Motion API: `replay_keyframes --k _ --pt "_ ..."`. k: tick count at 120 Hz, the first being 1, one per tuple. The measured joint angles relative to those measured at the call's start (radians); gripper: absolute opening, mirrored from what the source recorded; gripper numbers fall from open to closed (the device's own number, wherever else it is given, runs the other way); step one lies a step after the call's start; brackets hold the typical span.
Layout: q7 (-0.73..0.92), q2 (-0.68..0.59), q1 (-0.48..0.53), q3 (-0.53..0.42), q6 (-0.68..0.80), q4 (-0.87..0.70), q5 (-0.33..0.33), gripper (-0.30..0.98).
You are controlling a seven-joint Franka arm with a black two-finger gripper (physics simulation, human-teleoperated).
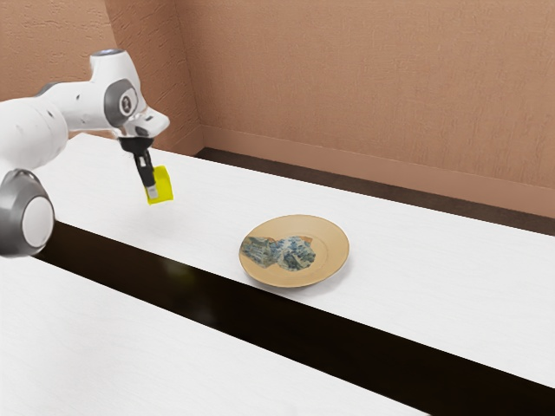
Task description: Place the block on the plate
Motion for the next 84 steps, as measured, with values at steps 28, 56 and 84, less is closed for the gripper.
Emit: replay_keyframes --k 28,56,84 --pt "0.0 -0.047 -0.102 0.033 0.001 -0.042 -0.021 0.39" --pt "-0.001 -0.053 -0.228 0.078 0.001 -0.034 -0.069 0.39" --pt "-0.002 -0.042 -0.331 0.099 0.011 -0.03 -0.118 0.39"
